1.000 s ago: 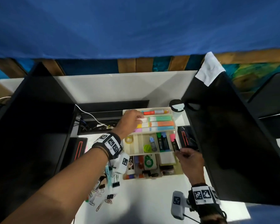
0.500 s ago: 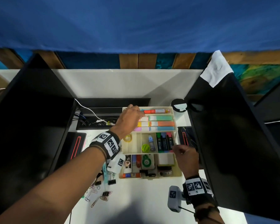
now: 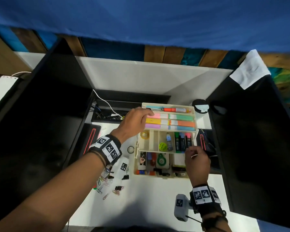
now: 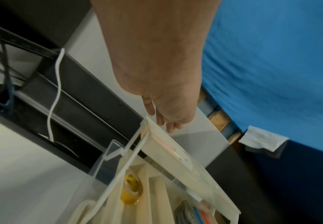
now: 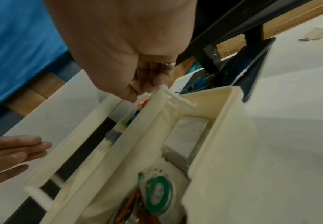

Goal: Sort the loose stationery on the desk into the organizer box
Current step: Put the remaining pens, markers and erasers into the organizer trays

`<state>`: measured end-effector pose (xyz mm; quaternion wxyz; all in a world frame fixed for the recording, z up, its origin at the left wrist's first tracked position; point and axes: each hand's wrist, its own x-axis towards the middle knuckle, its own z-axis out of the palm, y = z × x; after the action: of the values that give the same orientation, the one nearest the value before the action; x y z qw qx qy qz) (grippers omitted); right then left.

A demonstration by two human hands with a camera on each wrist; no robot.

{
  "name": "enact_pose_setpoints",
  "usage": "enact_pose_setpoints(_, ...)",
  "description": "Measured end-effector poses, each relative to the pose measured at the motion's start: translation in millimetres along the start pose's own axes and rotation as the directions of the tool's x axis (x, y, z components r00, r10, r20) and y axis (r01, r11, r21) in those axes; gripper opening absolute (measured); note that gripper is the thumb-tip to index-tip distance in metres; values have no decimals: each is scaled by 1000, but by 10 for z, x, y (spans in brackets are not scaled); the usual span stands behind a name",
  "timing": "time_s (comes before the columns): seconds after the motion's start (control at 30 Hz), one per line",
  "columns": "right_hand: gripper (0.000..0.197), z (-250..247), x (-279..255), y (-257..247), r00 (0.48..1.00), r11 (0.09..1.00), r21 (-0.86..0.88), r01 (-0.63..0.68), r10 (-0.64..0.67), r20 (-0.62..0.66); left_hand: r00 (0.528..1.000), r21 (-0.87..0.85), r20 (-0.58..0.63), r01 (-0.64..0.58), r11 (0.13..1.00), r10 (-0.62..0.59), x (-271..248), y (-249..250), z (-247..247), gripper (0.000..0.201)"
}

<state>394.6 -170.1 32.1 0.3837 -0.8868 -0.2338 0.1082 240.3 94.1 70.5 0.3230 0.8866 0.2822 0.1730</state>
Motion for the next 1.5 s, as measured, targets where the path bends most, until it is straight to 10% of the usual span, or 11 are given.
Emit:
enact_pose_setpoints(0.13, 9, 142, -238, -433, 966, 970, 29, 240, -242, 87, 990, -118, -127, 38, 992, -53, -397, -120, -203, 33)
enact_pose_setpoints(0.23, 9, 472, -492, -750, 839, 898, 79, 433, -433, 330, 978, -176, -147, 122, 977, -149, -784, -221, -356, 31)
enact_pose_setpoints(0.43, 25, 1456, -977, -1019, 642, 831, -32, 556, -405, 651, 938, -280, -96, 295, 914, -332, -1674, -546, -519, 32)
enact_pose_setpoints(0.97, 36, 2231, -1289, -945, 782, 875, -393, 282, 28, 623, 784, -163, 210, 617, 770, -584, -2944, -905, -447, 25)
enact_pose_setpoints(1.2, 49, 2356, -1099, -957, 759, 907, -404, 118, 180, 625, 657, 164, 107, 729, 665, -746, -2979, -919, -236, 21)
enact_pose_setpoints(1.5, 45, 2254, -1106, -987, 748, 894, -405, 189, 137, 650, 633, 394, 12, 708, 586, -774, -2733, -892, -83, 45)
